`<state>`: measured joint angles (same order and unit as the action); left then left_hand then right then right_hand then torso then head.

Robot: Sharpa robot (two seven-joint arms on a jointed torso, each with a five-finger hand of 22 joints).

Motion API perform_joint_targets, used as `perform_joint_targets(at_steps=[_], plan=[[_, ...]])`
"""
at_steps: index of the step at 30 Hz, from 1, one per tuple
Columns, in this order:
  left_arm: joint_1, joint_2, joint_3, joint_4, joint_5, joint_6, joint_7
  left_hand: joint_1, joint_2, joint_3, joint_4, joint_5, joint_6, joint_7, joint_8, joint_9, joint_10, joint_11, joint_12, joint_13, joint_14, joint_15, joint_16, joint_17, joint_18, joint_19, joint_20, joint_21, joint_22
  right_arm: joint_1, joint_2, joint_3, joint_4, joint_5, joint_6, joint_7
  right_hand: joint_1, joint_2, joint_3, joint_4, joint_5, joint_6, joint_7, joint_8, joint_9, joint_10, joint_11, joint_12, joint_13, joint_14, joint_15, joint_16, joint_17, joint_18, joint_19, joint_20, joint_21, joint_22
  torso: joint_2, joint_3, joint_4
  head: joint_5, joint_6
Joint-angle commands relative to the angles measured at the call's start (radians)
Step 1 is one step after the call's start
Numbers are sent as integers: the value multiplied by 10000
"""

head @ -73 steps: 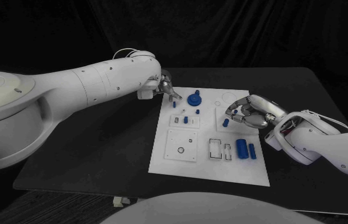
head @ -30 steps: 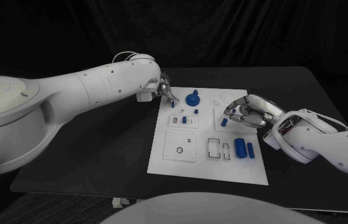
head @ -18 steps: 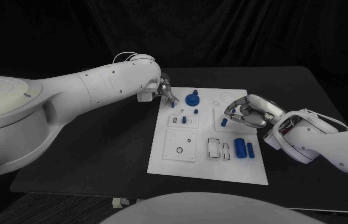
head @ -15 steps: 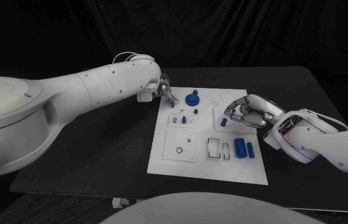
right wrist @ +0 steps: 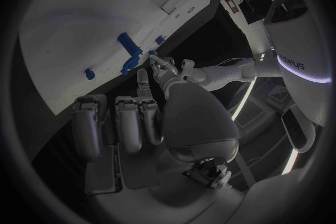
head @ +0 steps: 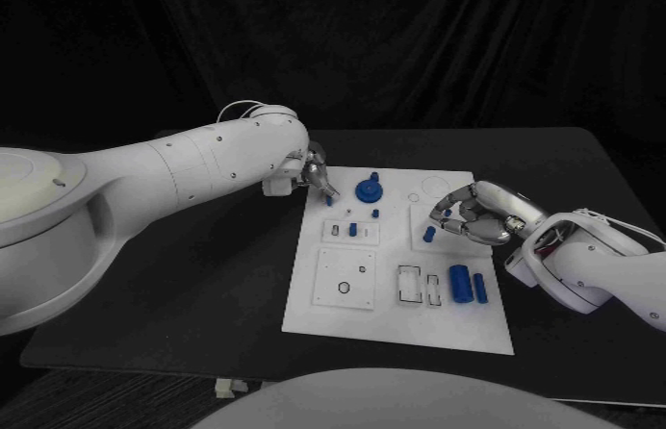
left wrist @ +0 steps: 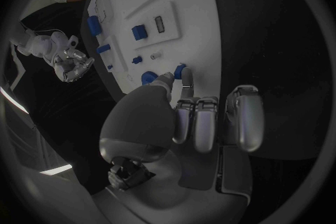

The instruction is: Assemble the parts on the task board

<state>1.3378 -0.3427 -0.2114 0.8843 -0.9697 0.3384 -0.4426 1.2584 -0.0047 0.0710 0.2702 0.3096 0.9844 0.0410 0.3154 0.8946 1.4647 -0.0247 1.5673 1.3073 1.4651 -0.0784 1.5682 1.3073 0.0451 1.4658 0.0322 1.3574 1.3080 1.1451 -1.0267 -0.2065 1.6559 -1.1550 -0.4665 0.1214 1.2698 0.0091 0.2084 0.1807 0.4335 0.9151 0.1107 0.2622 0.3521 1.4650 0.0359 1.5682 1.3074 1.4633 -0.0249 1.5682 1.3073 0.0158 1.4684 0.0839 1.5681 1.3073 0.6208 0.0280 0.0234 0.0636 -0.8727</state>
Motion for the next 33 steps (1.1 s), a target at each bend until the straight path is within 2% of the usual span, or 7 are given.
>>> perform_joint_targets(at_steps=[1, 11, 23, 24, 26, 28, 33], plan=[[-19, 29, 10, -13, 78, 158, 147, 77, -14, 48, -5, 63, -55, -12, 66, 11, 1061, -33, 35, 2635, 1057, 21, 26, 2635, -1, 302, 35, -24, 2036, -21, -13, 4, 15, -9, 49, 5, 75, 6, 9, -22, 57, 58, -23, 34, 14, 1058, -9, 26, 2634, 1075, -10, 26, 2635, -158, 1024, 14, 27, 2635, -5, 1, 5, -5, 1], [-21, 29, 10, 47, 78, 152, 203, 289, -73, 207, -66, 585, -11, -54, 93, 78, 1061, -68, 35, 2635, 1057, -8, 26, 2635, 0, 299, 9, -24, 2034, -21, -27, 4, 21, -9, 32, 12, 79, 3, 9, -24, 64, 59, -24, 34, 14, 1058, -9, 26, 2634, 1075, -10, 26, 2635, -158, 1024, 14, 27, 2635, 2, 1, 1, 14, 1], [-22, -44, 10, 151, 78, 116, 190, 1037, -441, 1034, -532, 2526, 39, -167, 230, 320, 1061, -181, 35, 2635, 1057, -114, 26, 2635, -2, 309, -94, -3, 2037, -22, -35, 4, -1, -9, 65, -7, 101, -3, 16, -39, 87, 56, -25, 33, 14, 1058, -10, 26, 2634, 1075, -10, 26, 2635, -153, 1012, 14, 13, 2628, -11, 1, -5, 21, 1], [-21, -57, 10, 166, 78, 99, 180, 1229, -529, 1326, -692, 2518, -5, -169, 270, 387, 1061, -186, 35, 2635, 1057, -129, 26, 2635, -4, 315, -116, 8, 2040, -22, -34, 4, -4, -9, 65, -7, 103, -4, 16, -41, 90, 55, -25, 33, 14, 1058, -10, 26, 2634, 1075, -10, 26, 2635, -149, 1003, 14, 2, 2623, -9, 1, -4, 27, 1], [-21, -76, 10, 192, 78, 77, 158, 1331, -896, 2587, -864, 1689, -132, -104, 369, 556, 1061, -87, 35, 2635, 1057, -140, 26, 2635, -17, 317, -88, 0, 2036, -22, -34, 4, -10, -9, 65, -6, 105, -6, 16, -42, 93, 53, -24, 31, 14, 1058, -9, 26, 2634, 1075, -10, 26, 2635, -144, 993, 14, -11, 2617, -7, 1, -3, 36, 1], [-21, -101, 10, 228, 78, 51, 122, 1141, -1288, 3538, -1073, 1931, -138, 15, 523, 733, 1061, -59, 35, 2635, 1057, -79, 26, 2635, -12, 321, -58, -1, 2036, -22, -33, 4, -17, -9, 59, -5, 107, -7, 17, -43, 95, 53, -23, 31, 13, 1058, -9, 26, 2634, 1075, -9, 26, 2635, -141, 985, 14, -20, 2613, -7, 2, 4, 35, 1], [-20, -169, 10, 326, 78, -48, -3, 903, -1525, 4401, -1426, 1949, -136, 79, 653, 890, 1061, -22, 35, 2635, 1057, -23, 26, 2635, -6, 326, -40, -1, 2036, -23, -29, 4, -31, -9, 47, 0, 113, -14, 16, -47, 104, 46, -19, 27, 12, 1058, -6, 26, 2634, 1075, -8, 26, 2635, -127, 953, 15, -60, 2594, -5, 0, -1, 69, 1]])
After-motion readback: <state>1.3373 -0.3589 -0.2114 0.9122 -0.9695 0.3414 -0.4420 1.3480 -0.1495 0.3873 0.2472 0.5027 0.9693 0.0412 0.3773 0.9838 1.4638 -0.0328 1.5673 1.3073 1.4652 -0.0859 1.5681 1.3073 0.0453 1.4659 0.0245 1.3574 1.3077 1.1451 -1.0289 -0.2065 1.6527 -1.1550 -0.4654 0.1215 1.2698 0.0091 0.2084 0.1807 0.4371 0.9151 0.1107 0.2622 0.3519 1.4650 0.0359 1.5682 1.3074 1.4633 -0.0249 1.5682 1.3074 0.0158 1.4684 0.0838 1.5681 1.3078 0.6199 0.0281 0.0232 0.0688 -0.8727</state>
